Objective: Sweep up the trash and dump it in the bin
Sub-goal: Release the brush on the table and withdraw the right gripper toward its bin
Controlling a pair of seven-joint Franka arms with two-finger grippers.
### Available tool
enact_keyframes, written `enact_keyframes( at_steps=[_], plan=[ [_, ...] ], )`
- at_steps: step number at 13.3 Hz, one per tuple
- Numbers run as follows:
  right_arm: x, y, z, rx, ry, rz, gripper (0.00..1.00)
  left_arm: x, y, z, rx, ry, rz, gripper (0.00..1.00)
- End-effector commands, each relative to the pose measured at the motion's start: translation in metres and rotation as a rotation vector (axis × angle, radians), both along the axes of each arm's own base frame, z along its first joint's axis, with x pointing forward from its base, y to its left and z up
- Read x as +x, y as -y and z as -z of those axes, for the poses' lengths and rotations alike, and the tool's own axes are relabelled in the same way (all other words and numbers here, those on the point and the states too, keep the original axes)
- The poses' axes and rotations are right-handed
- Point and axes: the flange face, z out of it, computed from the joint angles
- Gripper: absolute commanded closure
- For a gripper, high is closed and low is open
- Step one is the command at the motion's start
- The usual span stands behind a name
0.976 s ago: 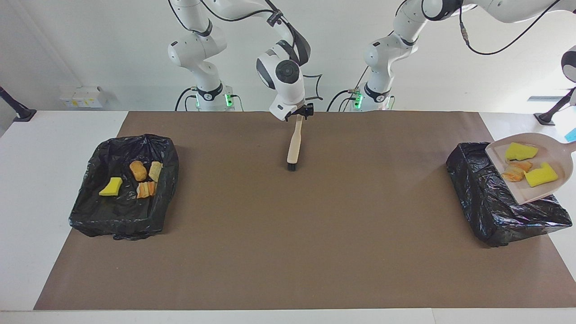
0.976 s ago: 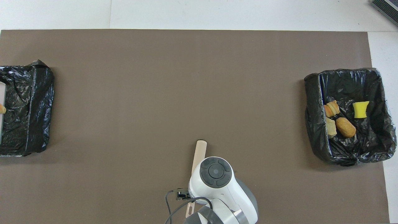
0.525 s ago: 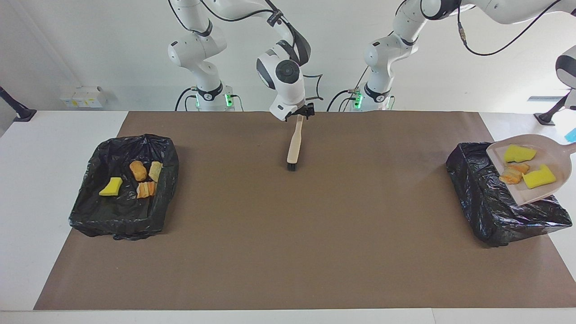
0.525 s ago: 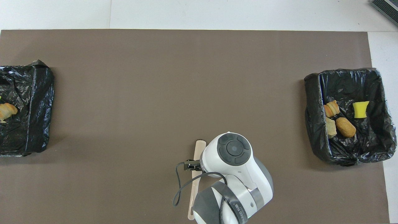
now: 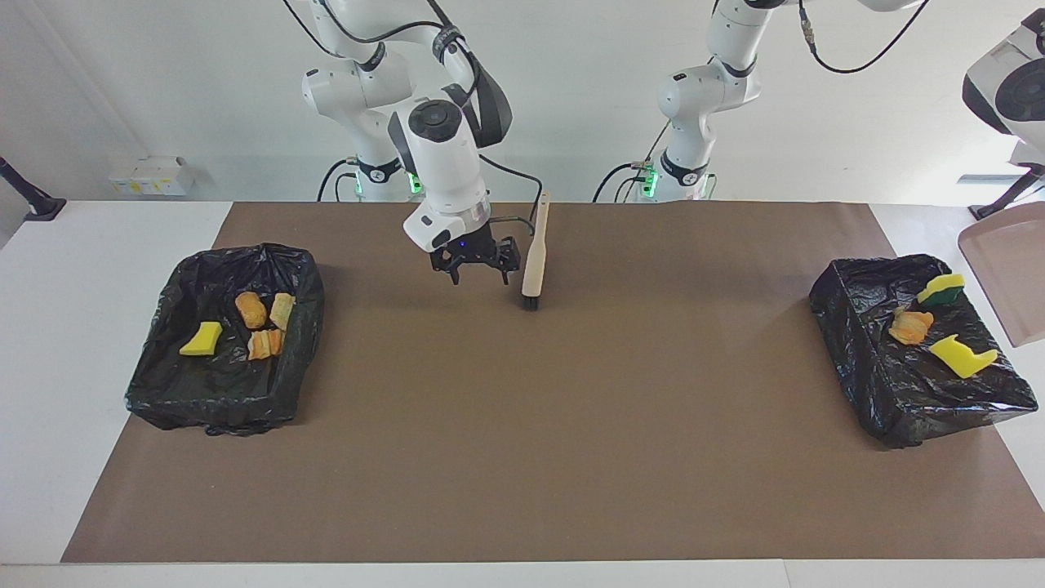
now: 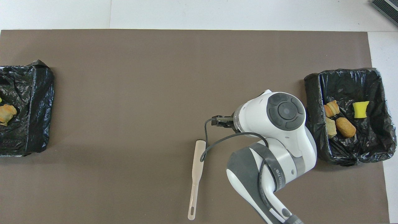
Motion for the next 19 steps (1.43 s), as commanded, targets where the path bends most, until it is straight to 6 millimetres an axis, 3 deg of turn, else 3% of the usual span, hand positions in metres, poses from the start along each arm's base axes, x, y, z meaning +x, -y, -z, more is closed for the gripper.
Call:
enact_keyframes(
  at_steps=[1,5,7,9,10,13,15,18,19],
  plan=[
    [0.029,0.015,-0.009,-0.011,0.04,-0.005,0.0,0.0,0.027,-0.003,0.003,-0.004,0.003,1.0],
    [0.032,0.031,-0.017,-0.058,0.047,-0.051,0.0,-0.002,0.041,-0.003,-0.277,0.076,-0.093,1.0],
    [0.03,0.051,-0.033,-0.086,0.036,-0.039,0.0,-0.002,0.057,0.005,-0.386,0.132,-0.154,1.0],
    [0.03,0.077,-0.062,-0.108,0.038,-0.06,0.0,-0.006,0.067,0.016,-0.537,0.19,-0.267,1.0],
    [0.028,0.094,-0.086,-0.115,0.036,-0.075,0.0,-0.007,0.08,0.025,-0.617,0.228,-0.341,1.0],
    [0.014,0.138,-0.134,-0.131,-0.017,-0.099,0.0,-0.012,0.093,0.048,-0.725,0.37,-0.597,1.0],
    [0.004,0.148,-0.141,-0.141,-0.08,-0.134,0.0,-0.011,0.105,0.073,-0.817,0.426,-0.762,1.0],
    [0.011,0.198,-0.148,-0.094,-0.088,-0.106,0.0,-0.003,0.157,0.102,-0.855,0.498,-0.922,1.0],
    [0.011,0.202,-0.149,-0.093,-0.083,-0.151,0.0,-0.002,0.172,0.108,-0.87,0.533,-0.993,1.0]
  ],
)
